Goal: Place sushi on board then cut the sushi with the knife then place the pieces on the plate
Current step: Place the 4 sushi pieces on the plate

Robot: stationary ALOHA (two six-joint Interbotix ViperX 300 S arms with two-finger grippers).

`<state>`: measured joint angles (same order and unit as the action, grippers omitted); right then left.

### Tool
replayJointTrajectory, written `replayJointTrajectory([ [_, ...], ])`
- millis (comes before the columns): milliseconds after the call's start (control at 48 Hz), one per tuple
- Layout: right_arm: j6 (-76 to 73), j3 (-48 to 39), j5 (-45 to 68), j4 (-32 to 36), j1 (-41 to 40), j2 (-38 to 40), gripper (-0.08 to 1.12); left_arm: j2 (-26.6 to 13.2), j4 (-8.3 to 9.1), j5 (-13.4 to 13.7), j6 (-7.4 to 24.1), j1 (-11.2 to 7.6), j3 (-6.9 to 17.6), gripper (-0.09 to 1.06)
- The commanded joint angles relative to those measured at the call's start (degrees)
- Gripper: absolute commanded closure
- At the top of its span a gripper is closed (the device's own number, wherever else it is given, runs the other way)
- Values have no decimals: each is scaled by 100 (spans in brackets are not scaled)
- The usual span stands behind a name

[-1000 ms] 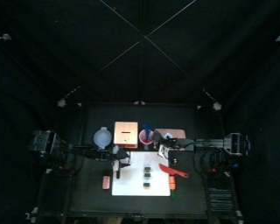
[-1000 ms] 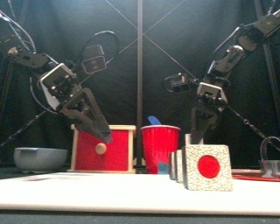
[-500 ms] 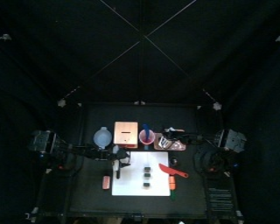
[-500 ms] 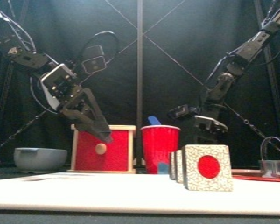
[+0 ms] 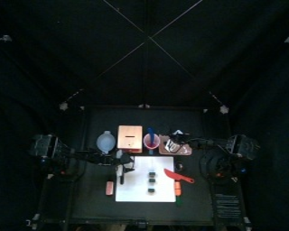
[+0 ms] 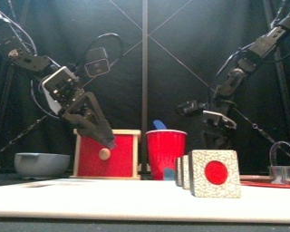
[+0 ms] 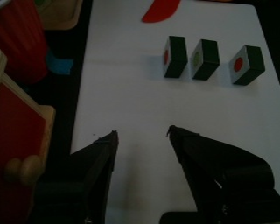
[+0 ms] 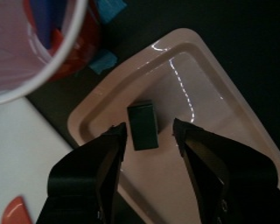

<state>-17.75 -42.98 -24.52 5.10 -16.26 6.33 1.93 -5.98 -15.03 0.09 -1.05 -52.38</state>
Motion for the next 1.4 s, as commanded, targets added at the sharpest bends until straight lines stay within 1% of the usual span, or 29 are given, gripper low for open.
replayJointTrajectory([
  [21, 9, 290, 26, -53, 765, 202, 22, 35, -53, -18, 0, 26, 53, 11],
  [188, -62, 571, 62, -97, 1591, -79, 22, 35, -79, -26, -9, 26, 53, 11],
  [354, -176, 773, 62, -70, 1951, -439, 22, 35, -141, -26, -9, 26, 53, 11],
  [562, -202, 896, 35, -105, 2074, -677, 22, 35, -220, -18, -9, 18, 53, 11],
  [875, -202, 1037, 62, -97, 2162, -765, 22, 35, -220, 18, -9, 9, 44, 11],
  [1083, -176, 1151, 97, 0, 2136, -1125, 23, 35, -220, 26, 0, 26, 26, 11],
  [1188, -193, 1195, 123, 105, 2127, -1257, 28, 26, -220, 26, 0, 26, 9, 11],
  [1312, -202, 1195, 246, 105, 2127, -1230, 42, 26, -220, 26, 0, 35, 0, 11],
  [1396, -229, 1169, 334, 62, 2118, -1151, 49, 26, -220, 26, 0, 26, 0, 11],
])
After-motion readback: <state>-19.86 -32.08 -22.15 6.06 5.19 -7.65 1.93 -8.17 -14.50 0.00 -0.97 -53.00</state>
